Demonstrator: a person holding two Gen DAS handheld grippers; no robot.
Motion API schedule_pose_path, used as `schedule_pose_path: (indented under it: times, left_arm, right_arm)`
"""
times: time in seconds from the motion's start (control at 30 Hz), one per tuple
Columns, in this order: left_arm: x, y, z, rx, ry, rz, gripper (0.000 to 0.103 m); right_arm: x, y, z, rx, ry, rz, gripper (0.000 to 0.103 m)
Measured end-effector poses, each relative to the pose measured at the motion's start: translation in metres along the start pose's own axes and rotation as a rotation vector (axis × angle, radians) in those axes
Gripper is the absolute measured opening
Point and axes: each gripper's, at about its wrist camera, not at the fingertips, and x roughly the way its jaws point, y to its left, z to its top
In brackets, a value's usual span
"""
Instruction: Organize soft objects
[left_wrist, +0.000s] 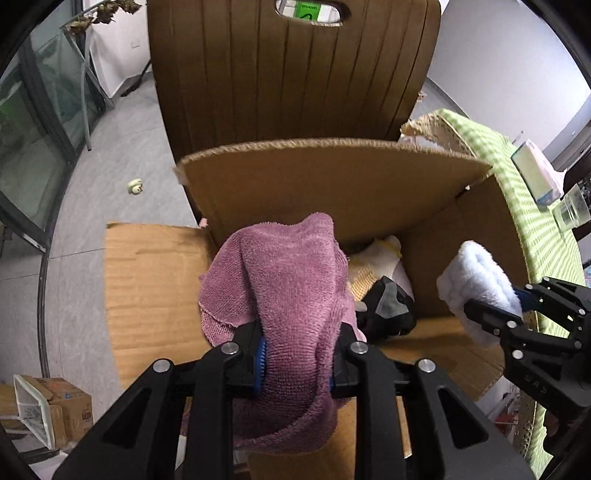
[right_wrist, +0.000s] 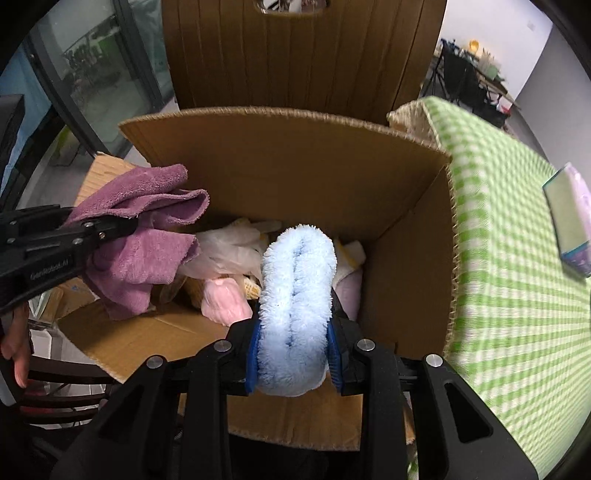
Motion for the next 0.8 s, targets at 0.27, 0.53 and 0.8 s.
schedule_pose_path:
  times: [0.27,0.53,0.8]
  left_arm:
    - [0.010,-0.008,0.004,0.023,0.015,0.012,0.058]
    - [0.015,-0.002,0.007,0.013,0.010,0.011,0.058]
    - [0.001,-0.001,0.009,0.021,-0.070,-0.002,0.058]
  right_arm:
    - [0.009,0.007,0.010,0.000,0.007,-0.010,0.052]
    - [0.006,0.001,0.021,0.020,-0.016,-0.008,0.052]
    - [-0.013,-0.008,0.016,0.040,-0.108,0.005,0.052]
